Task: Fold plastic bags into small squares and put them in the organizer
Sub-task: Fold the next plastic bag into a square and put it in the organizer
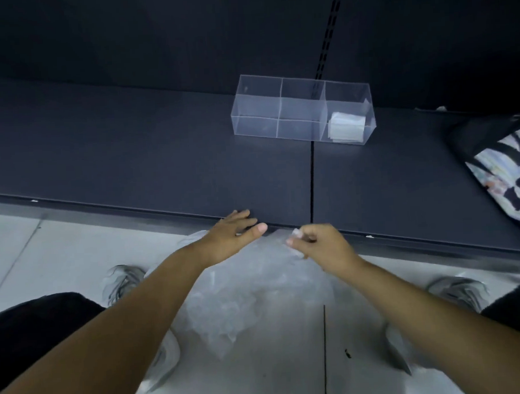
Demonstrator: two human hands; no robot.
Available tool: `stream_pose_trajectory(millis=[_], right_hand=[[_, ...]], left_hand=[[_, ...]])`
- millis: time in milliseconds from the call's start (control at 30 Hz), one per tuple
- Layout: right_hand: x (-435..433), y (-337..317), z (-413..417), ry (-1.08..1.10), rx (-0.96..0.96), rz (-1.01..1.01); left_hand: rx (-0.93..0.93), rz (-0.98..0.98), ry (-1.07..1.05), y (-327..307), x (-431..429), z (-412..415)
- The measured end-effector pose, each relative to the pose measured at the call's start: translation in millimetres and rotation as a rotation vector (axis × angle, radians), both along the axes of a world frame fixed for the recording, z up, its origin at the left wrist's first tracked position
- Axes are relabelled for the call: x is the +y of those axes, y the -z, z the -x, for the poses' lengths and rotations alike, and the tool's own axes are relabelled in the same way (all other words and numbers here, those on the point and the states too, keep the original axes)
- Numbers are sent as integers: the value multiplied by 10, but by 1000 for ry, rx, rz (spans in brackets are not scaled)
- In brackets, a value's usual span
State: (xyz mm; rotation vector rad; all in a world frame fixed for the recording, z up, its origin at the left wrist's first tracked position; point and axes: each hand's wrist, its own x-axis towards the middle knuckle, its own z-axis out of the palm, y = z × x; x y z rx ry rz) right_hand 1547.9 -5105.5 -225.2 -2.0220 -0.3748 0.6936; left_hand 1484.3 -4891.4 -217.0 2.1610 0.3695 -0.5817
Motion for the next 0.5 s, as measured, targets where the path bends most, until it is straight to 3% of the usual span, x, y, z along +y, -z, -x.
stream_pose_trajectory(millis=[100, 233, 400, 500], right_hand=[[-119, -543, -223, -41, 170, -96], [-280, -1167, -583, -39, 224, -168], [-598, -1775, -1135, -16, 59, 83], [-694, -2008, -1270, -172, -133, 277]], left_hand=[[42, 330, 38, -341, -135, 21], [0, 372, 19, -658, -339, -143], [-146, 371, -159, -1086, -332, -446], [-143, 436, -261, -1293, -269, -699]])
